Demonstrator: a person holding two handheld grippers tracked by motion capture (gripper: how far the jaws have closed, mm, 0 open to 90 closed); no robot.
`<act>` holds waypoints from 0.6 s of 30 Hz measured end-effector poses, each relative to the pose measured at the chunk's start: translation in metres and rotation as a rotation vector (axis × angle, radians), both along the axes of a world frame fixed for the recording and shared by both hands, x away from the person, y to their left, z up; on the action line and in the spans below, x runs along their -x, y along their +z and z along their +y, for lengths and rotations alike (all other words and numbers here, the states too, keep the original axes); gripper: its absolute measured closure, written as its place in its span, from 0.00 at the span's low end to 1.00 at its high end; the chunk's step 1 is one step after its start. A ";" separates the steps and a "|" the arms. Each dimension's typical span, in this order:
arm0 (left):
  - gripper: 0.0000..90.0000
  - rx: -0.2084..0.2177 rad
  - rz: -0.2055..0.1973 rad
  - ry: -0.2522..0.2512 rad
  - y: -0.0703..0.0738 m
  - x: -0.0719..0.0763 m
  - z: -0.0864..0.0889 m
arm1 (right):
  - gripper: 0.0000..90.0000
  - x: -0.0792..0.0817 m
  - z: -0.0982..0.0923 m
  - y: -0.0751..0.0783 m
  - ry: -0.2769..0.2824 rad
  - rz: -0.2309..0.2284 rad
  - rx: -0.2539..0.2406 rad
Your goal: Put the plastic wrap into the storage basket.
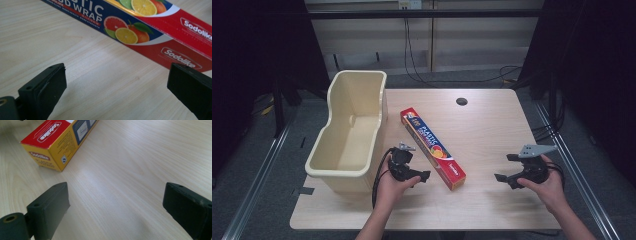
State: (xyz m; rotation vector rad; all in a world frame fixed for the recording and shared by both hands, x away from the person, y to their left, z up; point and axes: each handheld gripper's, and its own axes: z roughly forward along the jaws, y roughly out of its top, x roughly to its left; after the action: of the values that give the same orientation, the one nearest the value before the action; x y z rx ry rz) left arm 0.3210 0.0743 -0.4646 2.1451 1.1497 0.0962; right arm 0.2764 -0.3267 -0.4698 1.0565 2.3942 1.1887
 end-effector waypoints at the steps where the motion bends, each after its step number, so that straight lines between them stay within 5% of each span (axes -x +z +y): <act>1: 0.01 0.000 0.000 0.000 0.000 0.000 0.000 | 0.07 0.000 0.000 0.000 0.000 0.000 0.000; 6: 0.01 0.025 0.015 0.016 0.006 -0.007 -0.001 | 0.05 0.002 -0.001 -0.002 -0.030 -0.007 0.017; 18: 0.01 0.003 0.068 0.054 0.019 -0.033 -0.011 | 0.04 0.002 -0.002 -0.002 -0.049 0.005 0.014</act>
State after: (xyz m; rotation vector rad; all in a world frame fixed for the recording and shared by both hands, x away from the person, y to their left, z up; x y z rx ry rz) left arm 0.3540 0.0634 -0.4456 2.1298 1.2462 0.0461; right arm 0.2744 -0.3283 -0.4714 1.1092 2.3629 1.1526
